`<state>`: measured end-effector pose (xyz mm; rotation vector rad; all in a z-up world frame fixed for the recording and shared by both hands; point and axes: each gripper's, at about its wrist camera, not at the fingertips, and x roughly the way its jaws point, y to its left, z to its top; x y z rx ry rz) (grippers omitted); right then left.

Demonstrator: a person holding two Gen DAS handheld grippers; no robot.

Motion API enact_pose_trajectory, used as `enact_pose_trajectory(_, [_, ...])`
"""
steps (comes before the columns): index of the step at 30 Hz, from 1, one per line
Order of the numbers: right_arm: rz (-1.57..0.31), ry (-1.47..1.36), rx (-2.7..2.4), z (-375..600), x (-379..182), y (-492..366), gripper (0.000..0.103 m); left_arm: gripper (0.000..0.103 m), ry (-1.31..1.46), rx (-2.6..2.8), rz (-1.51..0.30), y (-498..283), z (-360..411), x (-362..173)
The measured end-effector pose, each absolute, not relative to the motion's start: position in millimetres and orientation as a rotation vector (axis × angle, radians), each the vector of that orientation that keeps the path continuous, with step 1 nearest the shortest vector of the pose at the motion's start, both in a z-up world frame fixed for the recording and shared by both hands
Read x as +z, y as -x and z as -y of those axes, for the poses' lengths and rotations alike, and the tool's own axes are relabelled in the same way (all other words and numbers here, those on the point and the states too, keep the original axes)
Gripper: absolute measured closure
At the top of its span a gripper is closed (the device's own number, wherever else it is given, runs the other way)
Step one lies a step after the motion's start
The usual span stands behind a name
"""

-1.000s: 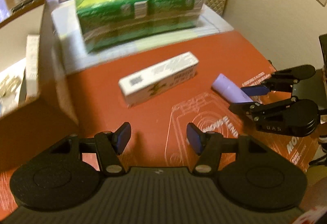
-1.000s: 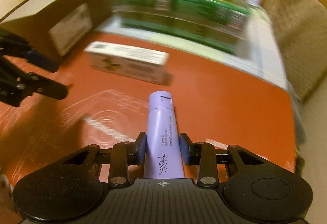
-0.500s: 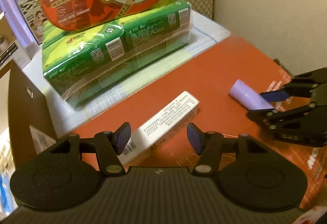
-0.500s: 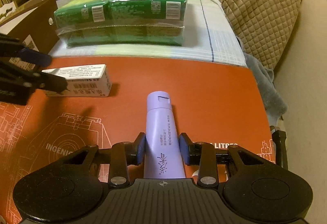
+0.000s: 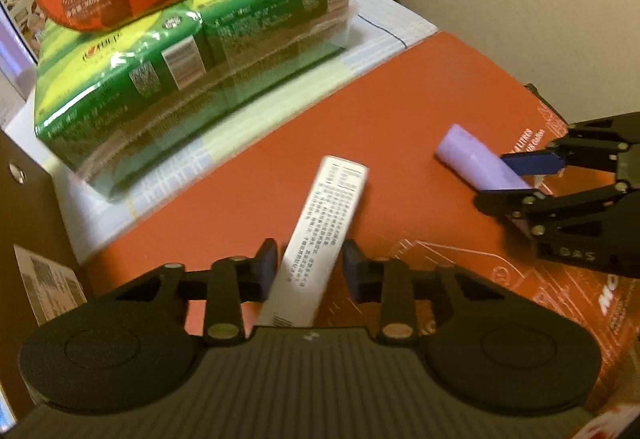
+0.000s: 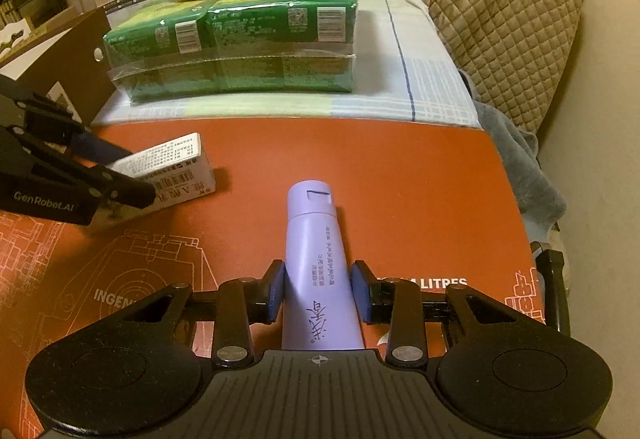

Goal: Organize rigid objects
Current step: 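Grasp the white printed box with the left tool while the right tool holds the tube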

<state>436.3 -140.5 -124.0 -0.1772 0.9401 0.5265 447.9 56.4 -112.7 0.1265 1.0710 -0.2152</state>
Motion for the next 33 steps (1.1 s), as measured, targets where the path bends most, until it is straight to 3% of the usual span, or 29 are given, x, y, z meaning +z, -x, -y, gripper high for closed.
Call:
enact_pose_trajectory(3, [-0.939, 0.185, 0.550, 138, -125, -435, 0.071, 0.081, -0.094, -0.192, -1.079, -438, -54, -110])
enact_pose_trajectory(20, [-0.911, 0.321, 0.940, 82, -127, -373, 0.070, 0.081, 0.100, 0.057, -1.153, -333, -88, -110])
enact_pose_trajectory(33, [-0.909, 0.376, 0.928, 58, -129, -367, 0.071, 0.078, 0.092, 0.060, -1.157, -340, -85, -121])
